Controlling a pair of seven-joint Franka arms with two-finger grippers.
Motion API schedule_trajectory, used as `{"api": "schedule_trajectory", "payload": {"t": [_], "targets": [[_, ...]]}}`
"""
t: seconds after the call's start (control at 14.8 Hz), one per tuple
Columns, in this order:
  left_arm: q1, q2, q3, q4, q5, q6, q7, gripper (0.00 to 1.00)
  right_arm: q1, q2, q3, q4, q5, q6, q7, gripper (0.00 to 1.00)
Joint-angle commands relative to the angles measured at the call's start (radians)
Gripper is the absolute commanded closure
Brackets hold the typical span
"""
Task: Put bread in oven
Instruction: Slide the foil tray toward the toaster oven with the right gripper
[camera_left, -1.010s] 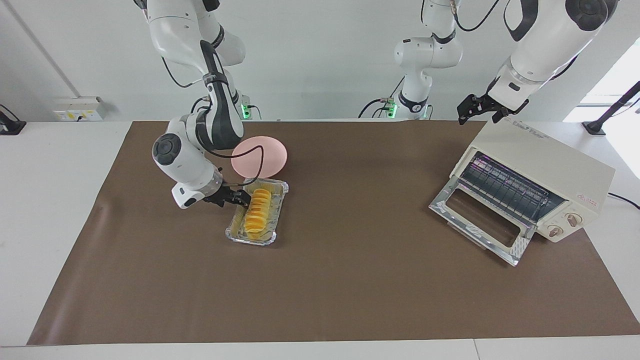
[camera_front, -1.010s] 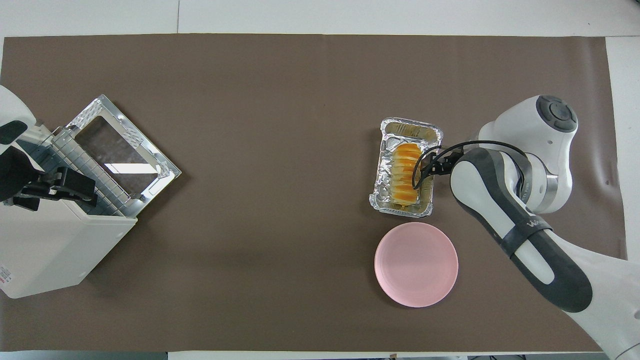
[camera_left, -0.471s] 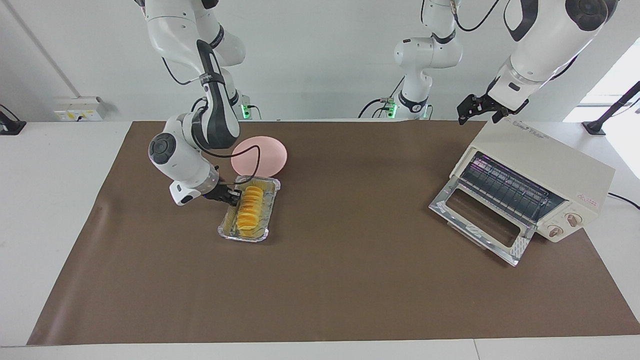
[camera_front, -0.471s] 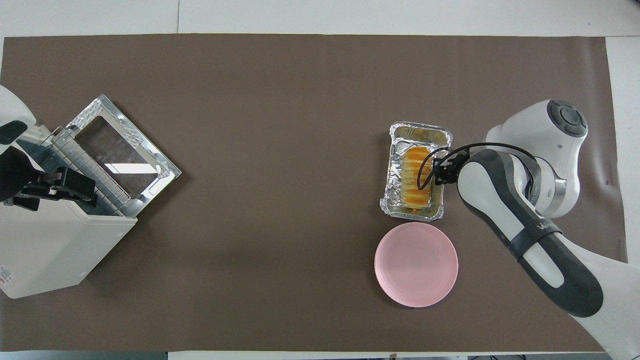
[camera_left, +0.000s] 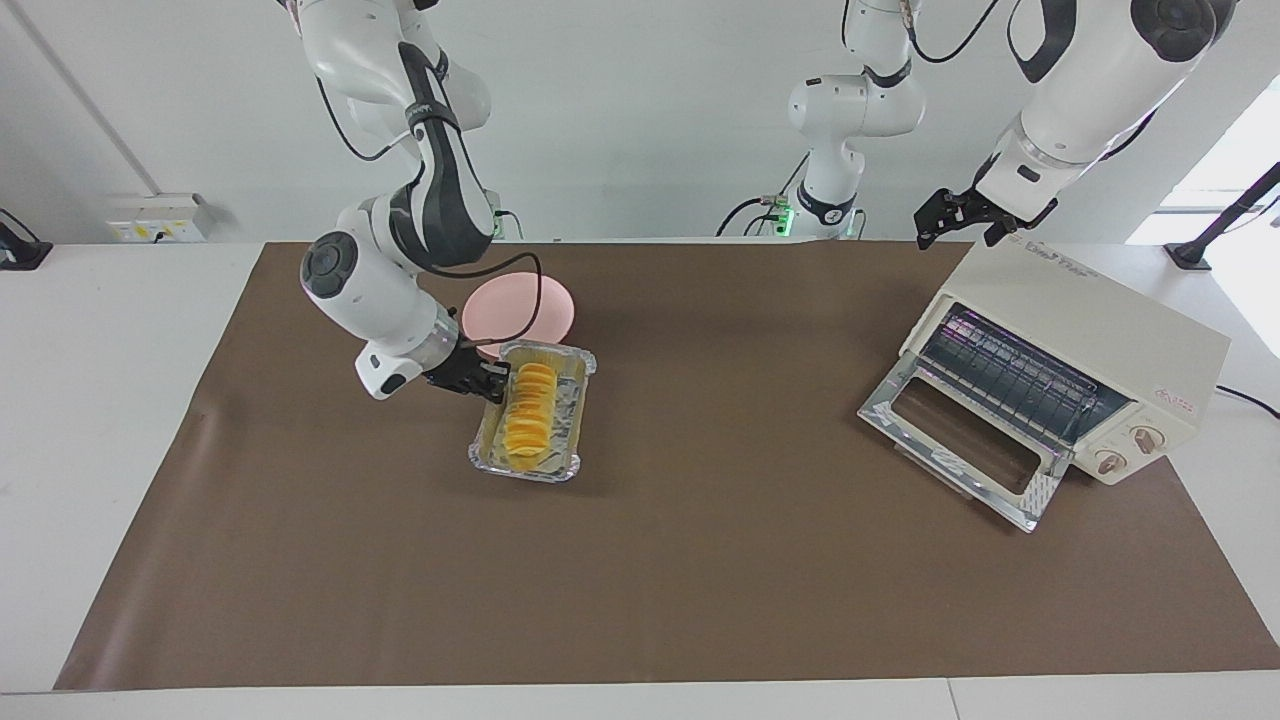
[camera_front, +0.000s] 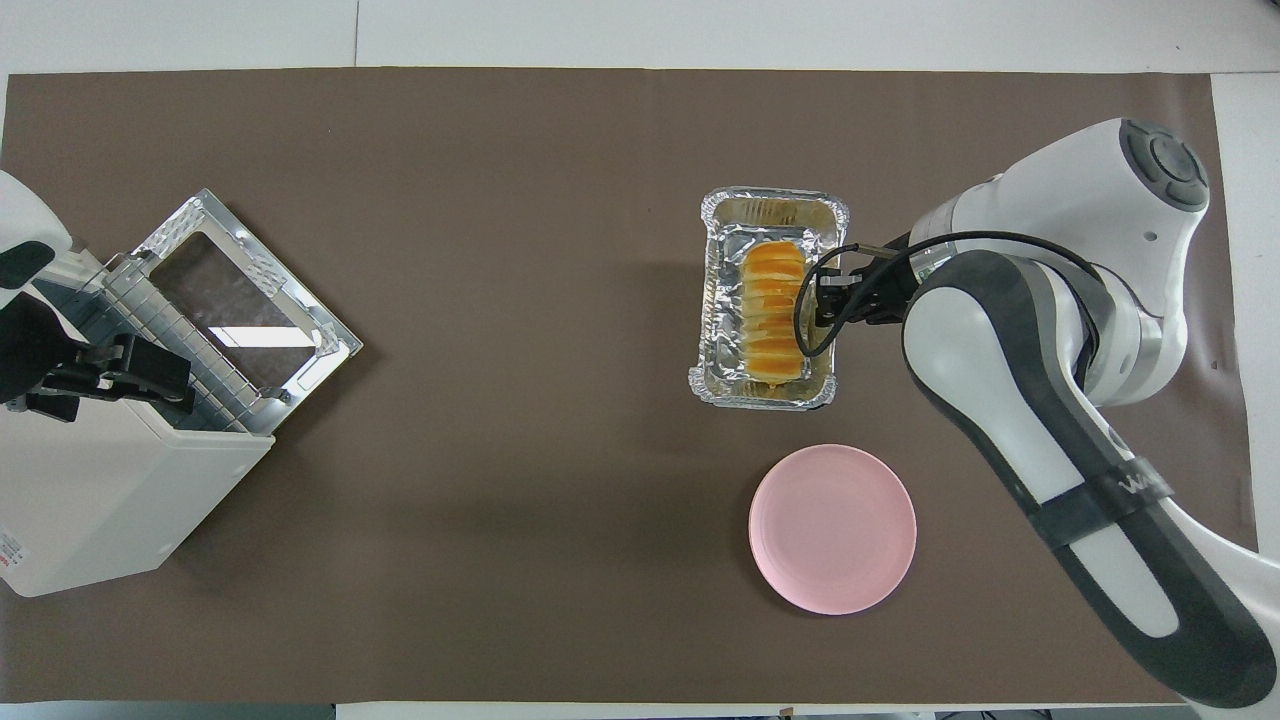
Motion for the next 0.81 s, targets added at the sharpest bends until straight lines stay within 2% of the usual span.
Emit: {"api": "schedule_trajectory", "payload": {"t": [0.0, 0.13, 0.34, 0.54, 0.74], "targets": [[0.01, -0.021, -0.006, -0.019, 0.017, 0.017, 0.005, 0.0, 0.092, 0.017, 0.015, 0.072, 0.011, 0.032, 0.138, 1.0], [0.01, -0.021, -0.006, -0.019, 0.017, 0.017, 0.005, 0.0, 0.16, 0.033, 0.015, 0.051, 0.009, 0.137, 0.203, 1.0], [0.01, -0.021, -0.006, -0.019, 0.017, 0.017, 0.005, 0.0, 0.246, 0.123, 0.017, 0.063, 0.02, 0.245, 0.274, 1.0], [0.01, -0.021, -0.006, -0.019, 0.017, 0.017, 0.005, 0.0, 0.284, 0.224, 0.018, 0.078, 0.084, 0.366, 0.28, 1.0], [0.01, -0.021, -0.006, -0.019, 0.017, 0.017, 0.005, 0.0, 0.321, 0.278, 0.018, 0.083, 0.13, 0.42, 0.28, 1.0]]}}
